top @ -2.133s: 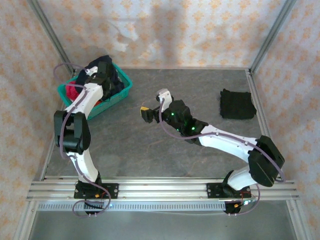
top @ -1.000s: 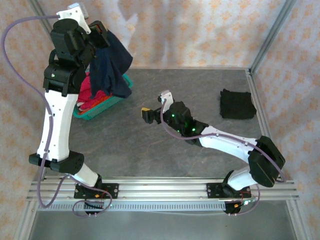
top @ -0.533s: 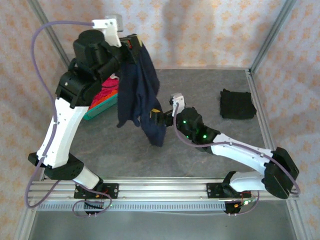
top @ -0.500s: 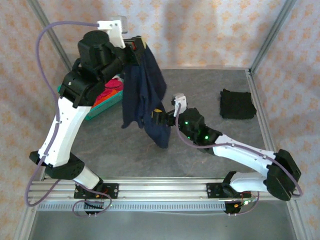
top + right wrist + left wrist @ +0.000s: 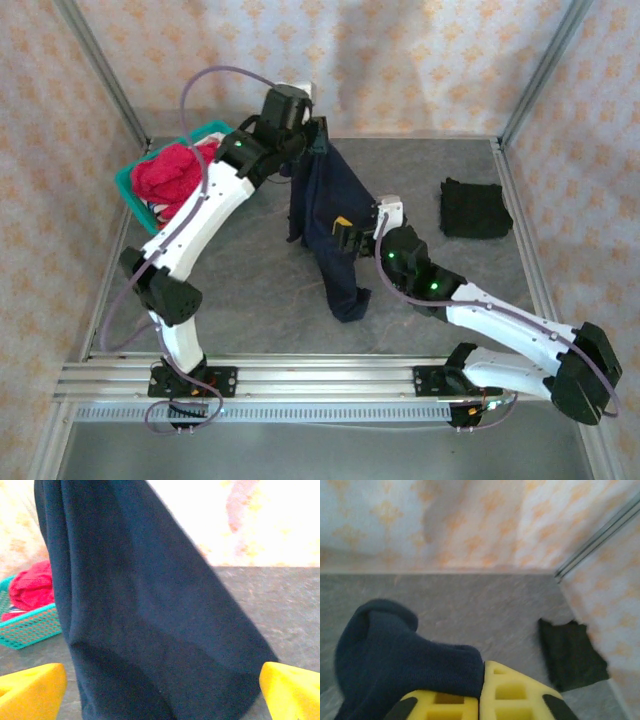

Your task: Fold and stack the t-shirts

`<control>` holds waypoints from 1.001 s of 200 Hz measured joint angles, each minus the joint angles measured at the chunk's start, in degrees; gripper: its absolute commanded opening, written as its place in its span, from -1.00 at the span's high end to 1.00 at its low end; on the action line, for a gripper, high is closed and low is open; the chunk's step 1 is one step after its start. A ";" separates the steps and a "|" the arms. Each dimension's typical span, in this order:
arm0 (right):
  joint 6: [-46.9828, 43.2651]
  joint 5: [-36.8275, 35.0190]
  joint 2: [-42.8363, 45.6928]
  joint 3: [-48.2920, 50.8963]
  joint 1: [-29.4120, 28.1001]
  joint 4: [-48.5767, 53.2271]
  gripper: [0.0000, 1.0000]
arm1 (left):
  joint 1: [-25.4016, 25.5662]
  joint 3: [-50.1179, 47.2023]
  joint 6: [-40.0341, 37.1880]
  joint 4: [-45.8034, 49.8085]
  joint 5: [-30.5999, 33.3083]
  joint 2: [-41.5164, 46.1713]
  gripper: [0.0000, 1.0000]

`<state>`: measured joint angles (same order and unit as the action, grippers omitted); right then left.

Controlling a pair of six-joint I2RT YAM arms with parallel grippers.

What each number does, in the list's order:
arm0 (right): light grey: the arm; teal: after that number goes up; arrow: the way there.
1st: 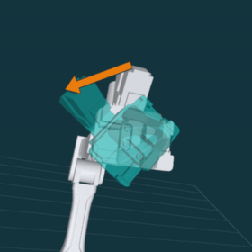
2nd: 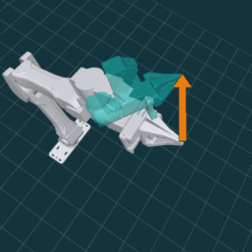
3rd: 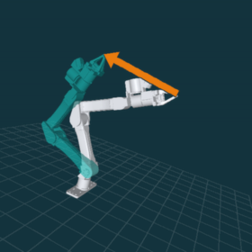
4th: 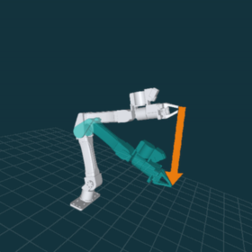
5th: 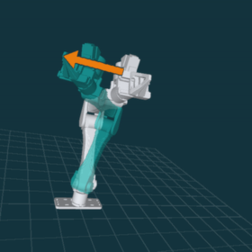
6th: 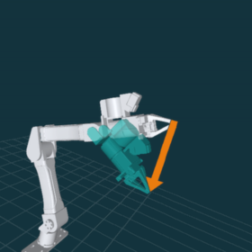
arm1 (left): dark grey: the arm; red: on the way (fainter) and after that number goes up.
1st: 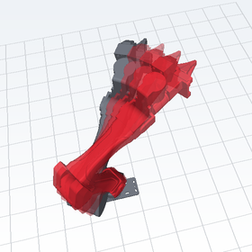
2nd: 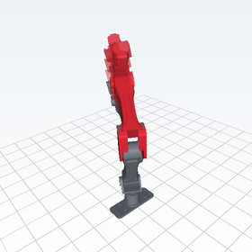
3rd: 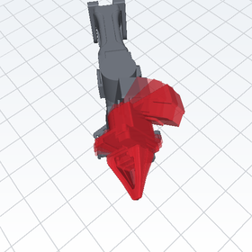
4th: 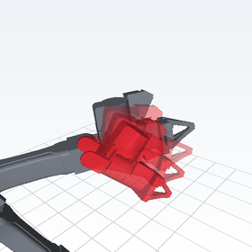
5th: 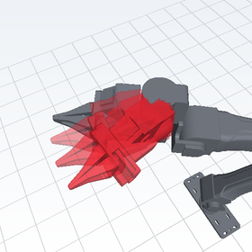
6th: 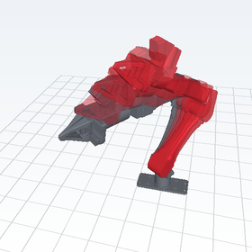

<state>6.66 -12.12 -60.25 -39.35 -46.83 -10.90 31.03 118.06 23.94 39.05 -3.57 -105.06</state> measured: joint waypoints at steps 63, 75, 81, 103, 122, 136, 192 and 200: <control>11.76 -0.24 -2.56 -2.16 9.42 14.23 -0.99 | 0.07 -12.81 0.07 -4.37 11.52 -0.66 -1.00; 14.03 1.40 -3.91 -3.19 12.13 16.20 -0.99 | 0.24 -17.79 0.42 -5.46 13.68 2.23 -1.00; 15.13 2.38 -4.74 -3.72 13.51 16.96 -0.99 | 0.37 -20.63 0.81 -5.95 14.62 4.02 -1.00; 17.44 6.03 -9.33 -5.51 17.38 18.34 -0.99 | 1.99 -31.93 4.61 -8.72 16.79 11.72 -1.00; 17.81 9.18 -14.95 -7.91 19.58 18.69 -0.99 | 4.74 -43.08 9.94 -12.46 17.62 17.86 -1.00; 17.64 11.15 -19.43 -10.40 20.79 18.73 -0.99 | 7.39 -50.95 14.71 -14.99 17.77 20.59 -1.00; 13.27 17.27 -37.29 -24.57 23.61 19.12 -0.99 | 15.56 -66.69 32.87 -28.39 12.72 16.26 -1.00; 12.50 17.94 -39.76 -26.86 23.89 19.19 -0.99 | 16.06 -66.86 34.71 -30.18 11.74 14.60 -1.00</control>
<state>19.16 5.82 -100.01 -66.22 -22.94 8.29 47.09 51.20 58.65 8.86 8.16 -90.45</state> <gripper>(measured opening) 0.993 0.994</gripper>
